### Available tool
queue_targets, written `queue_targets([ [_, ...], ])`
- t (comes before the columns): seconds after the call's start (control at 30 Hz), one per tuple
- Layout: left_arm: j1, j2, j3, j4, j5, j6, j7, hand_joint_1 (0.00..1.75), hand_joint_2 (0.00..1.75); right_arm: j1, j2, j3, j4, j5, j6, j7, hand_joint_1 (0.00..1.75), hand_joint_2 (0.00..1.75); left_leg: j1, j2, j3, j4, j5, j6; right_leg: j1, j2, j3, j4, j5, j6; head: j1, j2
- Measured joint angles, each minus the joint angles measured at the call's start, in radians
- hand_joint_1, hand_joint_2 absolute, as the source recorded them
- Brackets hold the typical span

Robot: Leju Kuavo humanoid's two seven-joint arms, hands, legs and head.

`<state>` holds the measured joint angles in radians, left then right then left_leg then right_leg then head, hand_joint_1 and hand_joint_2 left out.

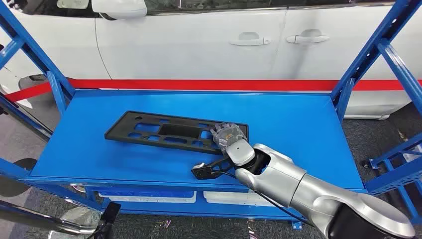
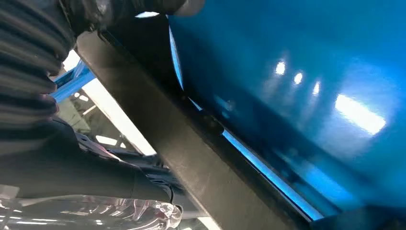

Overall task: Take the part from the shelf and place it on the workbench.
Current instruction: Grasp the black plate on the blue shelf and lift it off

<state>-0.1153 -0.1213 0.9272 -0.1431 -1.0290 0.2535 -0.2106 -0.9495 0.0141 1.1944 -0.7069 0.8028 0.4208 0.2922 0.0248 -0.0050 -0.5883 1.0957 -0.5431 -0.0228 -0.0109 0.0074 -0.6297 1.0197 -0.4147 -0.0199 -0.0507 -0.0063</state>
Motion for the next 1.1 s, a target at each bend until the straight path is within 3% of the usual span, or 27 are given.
queue_targets([
  [0.07, -0.001, 0.000, 0.002, 0.000, 0.001, -0.001, -0.002, 0.00, 0.00, 0.000, 0.001, 0.000, 0.001, -0.002, -0.001, 0.000, 1.75, 1.75, 0.000, 0.000, -0.042, 0.077, -0.030, -0.002, 0.002, -0.001, 0.001, 0.001, -0.002, -0.003, -0.001, 0.000],
  [0.1, -0.001, 0.000, 0.004, 0.000, 0.002, -0.002, -0.005, 0.00, 0.00, 0.000, 0.003, 0.001, 0.002, -0.004, -0.004, 0.000, 1.75, 1.75, -0.001, 0.000, -0.080, 0.144, -0.050, -0.004, 0.003, -0.002, 0.003, 0.002, -0.004, -0.006, -0.001, 0.000],
  [0.13, 0.001, 0.000, 0.006, 0.000, 0.003, -0.005, -0.010, 0.00, 0.00, 0.000, 0.004, 0.001, 0.003, -0.006, -0.007, 0.000, 1.75, 1.75, -0.001, 0.000, -0.109, 0.189, -0.056, -0.005, 0.005, -0.002, 0.005, 0.003, -0.006, -0.008, -0.001, 0.000],
  [0.17, 0.002, 0.000, 0.008, 0.000, 0.004, -0.008, -0.016, 0.00, 0.00, 0.000, 0.006, 0.001, 0.004, -0.008, -0.011, 0.001, 1.75, 1.75, -0.001, 0.000, -0.122, 0.199, -0.042, -0.005, 0.006, -0.002, 0.006, 0.005, -0.009, -0.009, -0.001, 0.000],
  [0.2, 0.002, 0.000, 0.010, 0.000, 0.006, -0.012, -0.022, 0.00, 0.00, -0.003, 0.008, 0.001, 0.004, -0.009, -0.015, 0.001, 1.75, 1.75, -0.001, 0.000, -0.115, 0.169, -0.010, -0.004, 0.006, -0.001, 0.008, 0.008, -0.012, -0.009, -0.001, 0.000],
  [0.27, 0.002, 0.000, 0.014, 0.000, 0.011, -0.016, -0.032, 0.00, 0.00, -0.012, 0.013, 0.001, 0.005, -0.011, -0.028, 0.001, 1.75, 1.75, -0.001, 0.000, -0.064, 0.041, 0.062, 0.003, 0.007, 0.000, 0.012, 0.014, -0.019, -0.006, -0.001, 0.000],
  [0.3, 0.000, 0.000, 0.016, 0.000, 0.012, -0.017, -0.037, 0.00, 0.00, -0.018, 0.015, 0.001, 0.005, -0.012, -0.036, 0.002, 1.75, 1.75, -0.003, 0.000, -0.040, -0.014, 0.081, 0.006, 0.010, 0.000, 0.012, 0.018, -0.022, -0.002, -0.001, 0.000],
  [0.33, 0.000, 0.000, 0.019, 0.000, 0.013, -0.016, -0.041, 0.00, 0.00, -0.023, 0.017, 0.001, 0.005, -0.014, -0.044, 0.002, 1.75, 1.75, -0.005, 0.000, -0.026, -0.047, 0.089, 0.010, 0.011, 0.001, 0.011, 0.020, -0.023, 0.002, 0.000, 0.000],
  [0.43, 0.000, 0.000, 0.026, 0.000, 0.013, -0.016, -0.048, 0.00, 0.00, -0.029, 0.020, 0.001, 0.005, -0.017, -0.059, 0.003, 1.75, 1.75, -0.006, 0.000, -0.020, -0.064, 0.090, 0.024, 0.013, 0.004, 0.007, 0.017, -0.021, 0.017, 0.000, 0.000],
  [0.5, -0.001, -0.001, 0.027, 0.000, 0.014, -0.016, -0.051, 0.00, 0.87, -0.032, 0.021, 0.001, 0.005, -0.018, -0.063, 0.002, 1.75, 1.75, -0.001, 0.002, -0.017, -0.072, 0.096, 0.037, 0.012, 0.003, -0.007, 0.047, -0.043, 0.026, 0.003, 0.000],
  [0.57, -0.002, -0.001, 0.028, 0.000, 0.013, -0.017, -0.057, 0.00, 1.75, -0.032, 0.021, 0.001, 0.005, -0.019, -0.073, 0.001, 1.75, 1.75, 0.001, 0.003, -0.015, -0.076, 0.099, 0.044, 0.009, 0.001, -0.055, 0.155, -0.100, 0.034, 0.008, 0.000],
  [0.63, -0.002, -0.001, 0.030, 0.000, 0.011, -0.018, -0.070, 0.00, 1.75, -0.028, 0.021, 0.001, 0.005, -0.015, -0.101, 0.001, 1.75, 1.75, 0.000, 0.002, -0.015, -0.075, 0.098, 0.046, 0.004, 0.001, -0.113, 0.275, -0.142, 0.039, 0.009, 0.000],
  [0.67, -0.002, -0.001, 0.031, 0.000, 0.009, -0.019, -0.077, 0.00, 1.75, -0.026, 0.021, 0.001, 0.003, -0.011, -0.121, 0.002, 1.75, 1.75, 0.000, 0.002, -0.016, -0.074, 0.097, 0.047, 0.002, 0.001, -0.126, 0.296, -0.139, 0.040, 0.009, 0.000],
  [0.7, -0.002, -0.001, 0.032, 0.000, 0.005, -0.019, -0.083, 0.00, 1.75, -0.026, 0.021, 0.001, 0.000, -0.005, -0.143, 0.004, 1.75, 1.75, 0.001, 0.002, -0.015, -0.072, 0.095, 0.046, 0.000, 0.000, -0.118, 0.274, -0.116, 0.041, 0.010, 0.000],
  [0.77, -0.002, -0.001, 0.032, 0.000, 0.000, -0.020, -0.093, 0.00, 1.75, -0.033, 0.020, 0.001, -0.018, 0.013, -0.195, 0.015, 1.75, 1.75, 0.002, 0.001, -0.015, -0.068, 0.090, 0.041, -0.001, -0.001, -0.063, 0.147, -0.049, 0.038, 0.010, 0.000],
  [0.83, -0.002, -0.001, 0.033, 0.000, -0.003, -0.020, -0.104, 0.00, 1.75, -0.042, 0.018, 0.001, -0.047, 0.036, -0.251, 0.036, 1.75, 1.75, -0.002, 0.000, -0.018, -0.062, 0.086, 0.032, 0.001, -0.002, -0.016, 0.043, -0.017, 0.033, 0.008, 0.000],
  [0.93, -0.002, -0.001, 0.034, 0.001, -0.010, -0.018, -0.131, 0.00, 1.75, -0.046, 0.002, -0.003, -0.105, 0.072, -0.329, 0.076, 1.75, 1.75, -0.003, 0.001, -0.020, -0.067, 0.086, 0.015, 0.005, -0.001, -0.007, 0.021, -0.018, 0.020, 0.007, 0.000],
  [1.0, -0.002, -0.002, 0.034, 0.001, -0.013, -0.013, -0.146, 0.00, 1.75, -0.047, -0.014, -0.011, -0.152, 0.095, -0.369, 0.098, 1.75, 1.75, 0.000, 0.002, -0.028, -0.045, 0.067, 0.006, 0.002, -0.001, -0.002, 0.014, -0.016, 0.008, 0.005, 0.000],
  [1.03, -0.002, -0.002, 0.034, 0.001, -0.013, -0.008, -0.150, 0.00, 1.75, -0.046, -0.022, -0.018, -0.178, 0.107, -0.389, 0.109, 1.75, 1.75, 0.000, 0.002, -0.045, -0.006, 0.044, 0.003, 0.000, -0.001, 0.001, 0.010, -0.015, 0.004, 0.002, 0.000],
  [1.1, -0.002, -0.001, 0.037, 0.001, -0.012, 0.009, -0.150, 0.00, 1.75, -0.041, -0.042, -0.040, -0.235, 0.129, -0.440, 0.130, 1.75, 1.75, 0.000, 0.002, -0.103, 0.123, -0.017, -0.001, 0.002, -0.001, 0.004, 0.010, -0.017, -0.003, -0.002, 0.000],
])
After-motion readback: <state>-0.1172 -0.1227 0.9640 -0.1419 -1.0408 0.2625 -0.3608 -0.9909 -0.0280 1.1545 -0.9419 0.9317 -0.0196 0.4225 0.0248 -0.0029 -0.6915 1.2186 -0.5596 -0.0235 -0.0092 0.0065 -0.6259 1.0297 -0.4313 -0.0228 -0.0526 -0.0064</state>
